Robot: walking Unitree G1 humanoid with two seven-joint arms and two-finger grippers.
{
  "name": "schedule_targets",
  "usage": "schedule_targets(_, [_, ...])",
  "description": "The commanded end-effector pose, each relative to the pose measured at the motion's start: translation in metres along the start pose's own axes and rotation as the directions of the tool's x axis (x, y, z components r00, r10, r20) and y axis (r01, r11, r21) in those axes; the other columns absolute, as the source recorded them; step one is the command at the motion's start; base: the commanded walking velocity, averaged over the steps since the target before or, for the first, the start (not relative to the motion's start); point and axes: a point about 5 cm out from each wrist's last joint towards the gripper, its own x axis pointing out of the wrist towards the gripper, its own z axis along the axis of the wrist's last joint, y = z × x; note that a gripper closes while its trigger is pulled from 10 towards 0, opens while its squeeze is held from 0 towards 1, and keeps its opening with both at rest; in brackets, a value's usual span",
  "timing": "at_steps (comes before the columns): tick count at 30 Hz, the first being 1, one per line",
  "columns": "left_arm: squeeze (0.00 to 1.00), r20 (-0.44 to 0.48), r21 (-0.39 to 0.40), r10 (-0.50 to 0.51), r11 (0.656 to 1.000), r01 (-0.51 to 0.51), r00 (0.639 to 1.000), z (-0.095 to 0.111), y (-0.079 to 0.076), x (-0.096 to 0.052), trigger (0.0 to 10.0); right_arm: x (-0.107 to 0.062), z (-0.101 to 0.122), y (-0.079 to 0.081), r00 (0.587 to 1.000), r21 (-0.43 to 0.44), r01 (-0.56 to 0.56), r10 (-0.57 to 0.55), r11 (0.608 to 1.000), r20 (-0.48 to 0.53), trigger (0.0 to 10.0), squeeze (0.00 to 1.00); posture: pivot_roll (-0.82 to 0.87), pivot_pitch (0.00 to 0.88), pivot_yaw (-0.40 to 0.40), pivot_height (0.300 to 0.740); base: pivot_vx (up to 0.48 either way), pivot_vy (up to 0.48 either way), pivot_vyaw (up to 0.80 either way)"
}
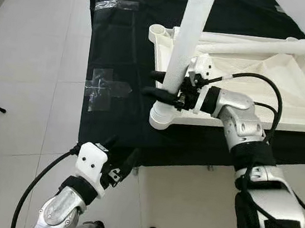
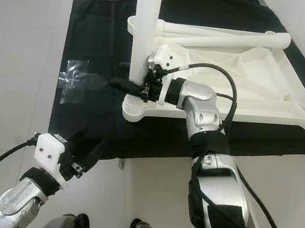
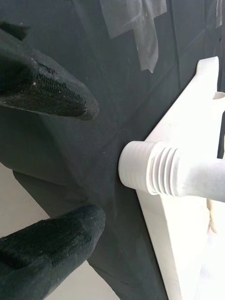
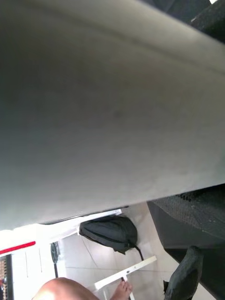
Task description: Building children table
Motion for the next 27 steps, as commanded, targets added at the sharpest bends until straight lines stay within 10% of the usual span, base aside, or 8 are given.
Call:
schedule_targets(1, [0.00, -0.003, 0.001, 0.002, 1.000, -0.002, 1.000, -0.002, -0.003, -0.002, 10.0, 0.002, 0.000, 0.002, 0.999, 0.003, -0.030, 0.030, 1.000, 0.019, 0.0, 0.00, 0.11, 0.255, -0.071, 0.740, 0.000, 0.000, 0.00])
schedule_targets(9, [0.00, -0.003, -0.002, 0.000, 1.000, 0.000, 1.000, -0.003, -0.005, -0.002, 10.0, -0.002, -0.025, -0.003, 0.950, 0.064, 0.309, -0.311, 0.949, 0.017, 0.0, 0.00, 0.10, 0.254, -0.084, 0.740, 0.000, 0.000, 0.00])
schedule_targets(11, [0.00, -0.003, -0.003, 0.001, 1.000, -0.001, 1.000, -0.003, -0.006, -0.003, 10.0, 0.002, -0.051, 0.006, 0.823, 0.146, 0.566, -0.566, 0.811, -0.045, 0.0, 0.00, 0.11, 0.256, -0.086, 0.740, 0.000, 0.000, 0.00])
schedule_targets(15, [0.00, -0.004, -0.003, 0.002, 1.000, -0.002, 1.000, -0.003, -0.005, -0.003, 10.0, 0.002, -0.075, 0.030, 0.701, 0.164, 0.712, -0.700, 0.683, -0.131, 0.0, 0.00, 0.11, 0.254, -0.081, 0.740, 0.000, 0.000, 0.00])
schedule_targets(25, [0.00, -0.009, 0.002, -0.008, 1.000, 0.008, 1.000, -0.004, -0.004, -0.002, 10.0, 0.017, -0.089, 0.048, 0.665, 0.157, 0.746, -0.733, 0.647, -0.143, 0.0, 0.00, 0.11, 0.248, -0.085, 0.740, 0.000, 0.000, 0.00])
schedule_targets(26, [0.00, -0.011, 0.007, -0.002, 1.000, 0.002, 1.000, -0.004, -0.003, -0.002, 10.0, 0.021, -0.079, 0.040, 0.671, 0.149, 0.741, -0.731, 0.655, -0.122, 10.0, 0.00, 0.12, 0.254, -0.080, 0.740, 0.000, 0.000, 0.00])
schedule_targets(27, [0.00, -0.012, 0.009, 0.000, 1.000, 0.000, 1.000, -0.004, -0.002, -0.002, 10.0, 0.024, -0.075, 0.039, 0.678, 0.153, 0.734, -0.727, 0.661, -0.113, 10.0, 0.00, 0.12, 0.254, -0.080, 0.740, 0.000, 0.000, 0.00])
